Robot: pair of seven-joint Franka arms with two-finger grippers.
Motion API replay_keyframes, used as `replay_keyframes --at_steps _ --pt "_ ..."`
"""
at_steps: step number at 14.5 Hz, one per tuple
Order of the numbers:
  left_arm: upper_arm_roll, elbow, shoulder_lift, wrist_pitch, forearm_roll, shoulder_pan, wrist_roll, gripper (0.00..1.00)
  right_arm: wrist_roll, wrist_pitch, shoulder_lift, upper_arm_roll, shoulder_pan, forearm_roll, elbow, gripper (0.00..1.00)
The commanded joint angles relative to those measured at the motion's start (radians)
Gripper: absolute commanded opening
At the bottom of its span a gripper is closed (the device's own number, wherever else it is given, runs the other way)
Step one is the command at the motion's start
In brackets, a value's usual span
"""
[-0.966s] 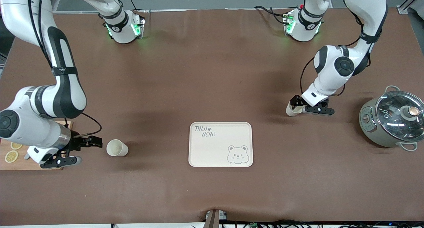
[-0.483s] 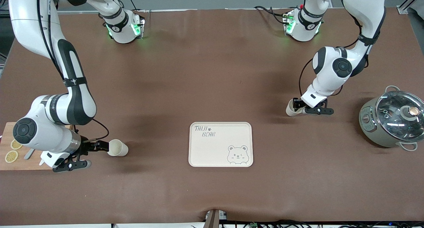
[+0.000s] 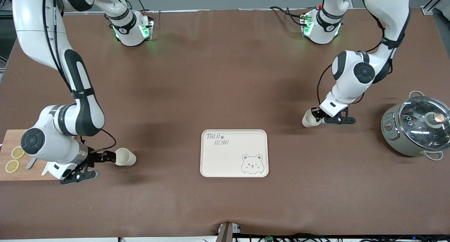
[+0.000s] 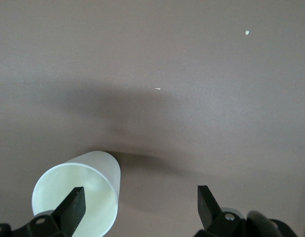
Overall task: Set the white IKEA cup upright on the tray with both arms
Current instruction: 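Lift the cup with the left gripper while the right gripper grasps its cup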
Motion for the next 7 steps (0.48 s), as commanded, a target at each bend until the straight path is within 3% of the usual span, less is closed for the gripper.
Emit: replay_keyframes --at_steps 1,7 --pt "-0.006 0.173 0.041 -0.191 -0.007 -0.057 -0.11 0.0 -0.013 0.064 -0.007 0.004 0.006 -0.002 -0.054 1.0" --pt "0.005 0.393 0.172 -0.221 0.002 -0.215 -0.39 0.0 -0.013 0.072 -0.007 0.004 0.009 -0.002 -0.074 1.0"
